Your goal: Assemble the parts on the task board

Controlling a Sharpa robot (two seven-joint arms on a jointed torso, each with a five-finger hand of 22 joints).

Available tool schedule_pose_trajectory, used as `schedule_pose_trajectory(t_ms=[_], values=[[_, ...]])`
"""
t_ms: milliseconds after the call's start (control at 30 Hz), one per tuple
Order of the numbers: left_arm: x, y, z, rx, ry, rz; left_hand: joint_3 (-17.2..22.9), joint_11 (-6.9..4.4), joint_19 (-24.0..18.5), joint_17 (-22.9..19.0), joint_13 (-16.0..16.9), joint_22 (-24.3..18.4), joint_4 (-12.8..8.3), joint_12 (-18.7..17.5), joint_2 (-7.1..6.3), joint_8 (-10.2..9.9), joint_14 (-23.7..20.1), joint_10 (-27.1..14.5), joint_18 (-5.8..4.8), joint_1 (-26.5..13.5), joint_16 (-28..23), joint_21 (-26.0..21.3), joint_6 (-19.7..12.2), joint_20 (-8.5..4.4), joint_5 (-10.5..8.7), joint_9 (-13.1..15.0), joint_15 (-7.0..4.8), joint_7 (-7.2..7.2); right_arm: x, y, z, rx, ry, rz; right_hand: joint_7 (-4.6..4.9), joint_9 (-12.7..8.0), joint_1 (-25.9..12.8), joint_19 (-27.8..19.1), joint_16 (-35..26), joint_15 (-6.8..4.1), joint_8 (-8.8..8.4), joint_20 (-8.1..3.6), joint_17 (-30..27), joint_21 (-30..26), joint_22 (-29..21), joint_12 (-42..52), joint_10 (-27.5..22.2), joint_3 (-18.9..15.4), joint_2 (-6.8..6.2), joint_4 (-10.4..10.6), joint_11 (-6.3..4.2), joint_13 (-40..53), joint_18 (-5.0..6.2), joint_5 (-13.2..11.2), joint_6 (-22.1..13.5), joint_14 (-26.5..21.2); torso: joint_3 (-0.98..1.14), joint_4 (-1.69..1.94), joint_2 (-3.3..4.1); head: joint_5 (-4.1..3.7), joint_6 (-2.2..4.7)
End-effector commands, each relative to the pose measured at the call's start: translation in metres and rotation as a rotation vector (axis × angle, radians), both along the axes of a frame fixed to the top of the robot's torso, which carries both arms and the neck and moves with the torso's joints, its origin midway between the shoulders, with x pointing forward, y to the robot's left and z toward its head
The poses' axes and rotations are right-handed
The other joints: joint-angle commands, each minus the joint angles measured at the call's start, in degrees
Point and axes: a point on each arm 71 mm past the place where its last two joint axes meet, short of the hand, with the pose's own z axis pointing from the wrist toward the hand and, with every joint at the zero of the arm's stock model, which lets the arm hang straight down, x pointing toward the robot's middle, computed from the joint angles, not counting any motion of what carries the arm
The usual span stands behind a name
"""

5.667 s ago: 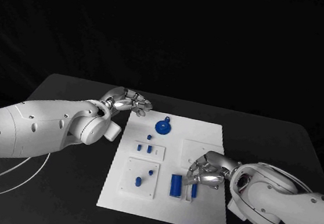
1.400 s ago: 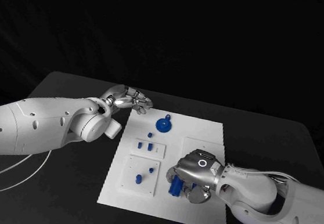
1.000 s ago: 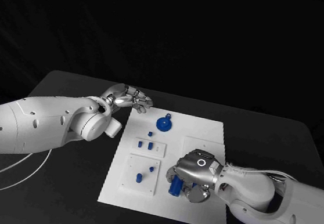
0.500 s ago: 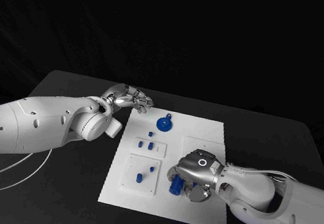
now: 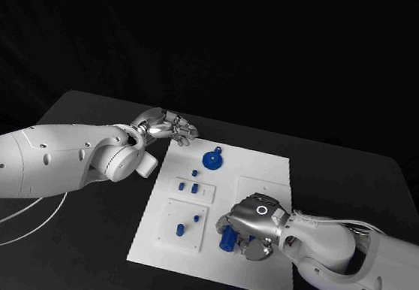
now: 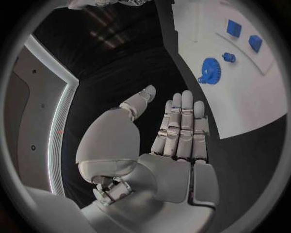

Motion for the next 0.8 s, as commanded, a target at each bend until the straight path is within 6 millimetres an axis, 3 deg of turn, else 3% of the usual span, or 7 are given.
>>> schedule_pose_trajectory(t_ms=[33,200,600,800], values=[[-0.0003,-0.0026,0.0006,-0.011,0.001,-0.014,-0.27,0.13,-0.06,0.08,-0.08,0.08,0.08,-0.34,0.51,0.22,0.31,0.26,0.49,-0.01,-0.2,-0.28,-0.34,0.41,-0.12,-0.07,0.29,-0.1,0.0002,-0.001,-0.0025,-0.033,0.003,-0.005,-0.43,-0.13,0.48,-0.5,0.04,0.01,-0.27,-0.06,0.1,0.03,1.07,0.07,-0.55,0.37,0.04,-0.17,-0.15,0.61,0.41,-0.09,-0.49,-0.35,-0.01,0.01,0.02,-0.01,-0.02],[-0.0001,-0.0023,0.0006,-0.01,0.001,-0.012,-0.27,0.13,-0.06,0.1,-0.09,0.09,0.07,-0.34,0.51,0.23,0.32,0.26,0.49,0.01,-0.21,-0.29,-0.34,0.41,-0.13,-0.08,0.29,-0.11,0.0004,-0.002,-0.0031,-0.042,0.004,-0.009,-1.34,-0.36,0.92,-0.68,0.21,0.07,-0.53,-0.02,0.26,0.2,1.12,0.32,-0.71,0.13,0.29,-0.35,-0.12,0.78,0.41,-0.09,-1.4,-0.57,0.0,0.01,0.0,-0.04,-0.08],[-0.0002,-0.0021,0.0006,-0.01,0.001,-0.011,-0.28,0.13,-0.05,0.17,-0.1,0.12,0.05,-0.34,0.5,0.23,0.34,0.26,0.49,0.06,-0.26,-0.32,-0.34,0.41,-0.13,-0.09,0.28,-0.11,0.0006,-0.0035,-0.0037,-0.047,0.005,-0.016,-1.6,-0.44,1.12,-0.77,0.32,0.12,-0.58,0.03,0.36,0.29,1.12,0.6,-0.62,0.11,0.22,-0.38,-0.12,0.94,0.41,-0.09,-1.71,-0.64,0.02,-0.02,-0.01,-0.14,-0.08],[-0.0002,-0.0022,0.0006,-0.01,0.001,-0.012,-0.28,0.13,-0.05,0.19,-0.1,0.13,0.04,-0.34,0.5,0.23,0.34,0.26,0.49,0.08,-0.28,-0.33,-0.35,0.41,-0.14,-0.1,0.29,-0.11,0.0013,-0.0044,-0.0024,-0.027,-0.001,-0.026,-3.14,-1.17,1.25,-0.8,0.43,0.19,-2.09,0.08,0.44,0.45,1.03,0.64,-0.79,-0.04,-0.07,-0.15,-0.08,0.84,0.41,-0.09,-5.39,-0.74,0.01,-0.01,0.0,-0.13,0.01]])
